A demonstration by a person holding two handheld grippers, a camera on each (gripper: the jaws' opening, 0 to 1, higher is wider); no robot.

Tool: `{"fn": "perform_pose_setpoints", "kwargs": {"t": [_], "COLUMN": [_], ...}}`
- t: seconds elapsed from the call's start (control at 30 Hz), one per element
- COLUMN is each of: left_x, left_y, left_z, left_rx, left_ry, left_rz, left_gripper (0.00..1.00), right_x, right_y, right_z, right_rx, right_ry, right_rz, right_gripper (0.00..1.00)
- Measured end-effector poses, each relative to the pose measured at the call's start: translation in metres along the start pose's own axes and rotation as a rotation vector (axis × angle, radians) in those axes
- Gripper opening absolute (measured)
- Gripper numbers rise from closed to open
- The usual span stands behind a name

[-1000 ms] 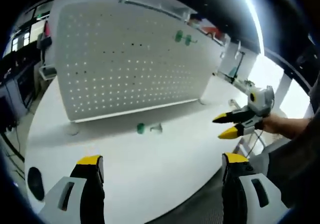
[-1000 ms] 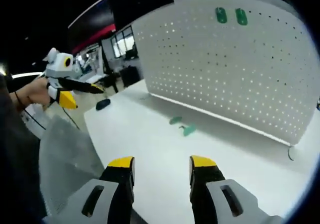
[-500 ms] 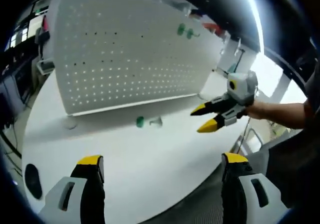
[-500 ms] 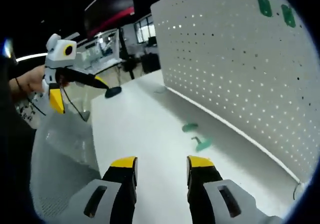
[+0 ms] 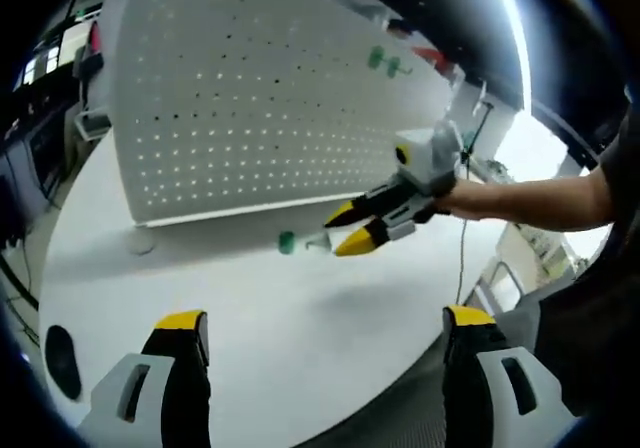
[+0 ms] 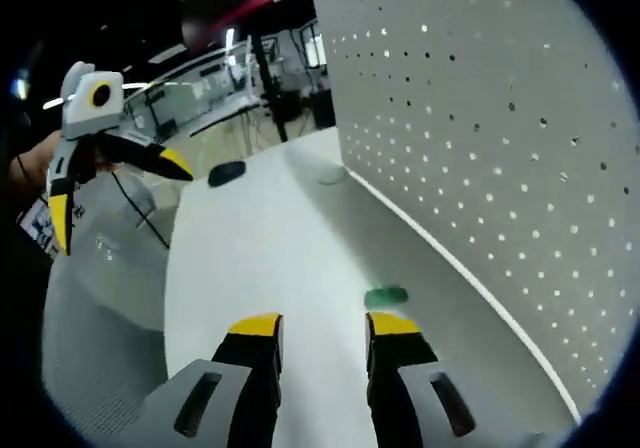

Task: Insert the hook assembly into the mounting plate slot until the hook locks in place.

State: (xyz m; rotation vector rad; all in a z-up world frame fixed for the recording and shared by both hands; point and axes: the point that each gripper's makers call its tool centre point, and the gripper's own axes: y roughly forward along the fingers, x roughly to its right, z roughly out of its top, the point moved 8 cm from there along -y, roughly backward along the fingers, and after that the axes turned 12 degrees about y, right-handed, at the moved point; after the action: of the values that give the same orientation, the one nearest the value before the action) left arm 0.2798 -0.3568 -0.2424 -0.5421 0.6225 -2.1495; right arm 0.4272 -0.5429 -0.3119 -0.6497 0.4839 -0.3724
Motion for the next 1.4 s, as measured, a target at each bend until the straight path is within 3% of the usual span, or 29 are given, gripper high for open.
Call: {"fn": "perform_pose_setpoints", "kwargs": {"t": [0.17,0.33,0.6,0.7,0.83,1.03,1.2,1.3,1.4], "left_x": [-0.003,-0.006,-0.015,-0.018,-0.018,-0.018,-0.016,-0.016,-0.017], "left_y": [0.003,0.006,0.005,0.006,0.008,0.009,0.010,0.008,0.007], "left_z": [-0.003,-0.004,-0.004,-0.004,-0.004,-0.003,-0.002,-0.003,-0.005], "left_rx": [-0.007,-0.001,-0.003,0.001,-0.002,0.002,0.000,0.001,-0.003], "left_ry": [-0.008,-0.031,-0.041,-0.053,-0.056,-0.063,-0.063,-0.066,-0.070], "left_rz": [-0.007,-0.016,-0.013,-0.010,-0.009,-0.007,-0.008,-0.002,0.002], "left_gripper": [0.98,0.98,0.98,0.98,0.98,0.98,0.97,0.97,0.96], "right_x": [0.018,0.031,0.041,0.043,0.047,0.049,0.045,0.044,0.045], "right_y": [0.018,0.033,0.053,0.060,0.065,0.069,0.074,0.074,0.074], "right_z": [0.010,0.018,0.023,0.025,0.027,0.029,0.026,0.026,0.028], "right_rx": [-0.017,-0.055,-0.090,-0.106,-0.118,-0.152,-0.204,-0.213,-0.221], "right_ry": [0.008,-0.039,-0.052,-0.076,-0.077,-0.146,-0.187,-0.228,-0.214], "right_rz": [-0.004,-0.003,0.030,0.045,0.058,0.085,0.153,0.150,0.145], "right_gripper": [0.30,0.28,0.28,0.23,0.23,0.22,0.18,0.10,0.08]}}
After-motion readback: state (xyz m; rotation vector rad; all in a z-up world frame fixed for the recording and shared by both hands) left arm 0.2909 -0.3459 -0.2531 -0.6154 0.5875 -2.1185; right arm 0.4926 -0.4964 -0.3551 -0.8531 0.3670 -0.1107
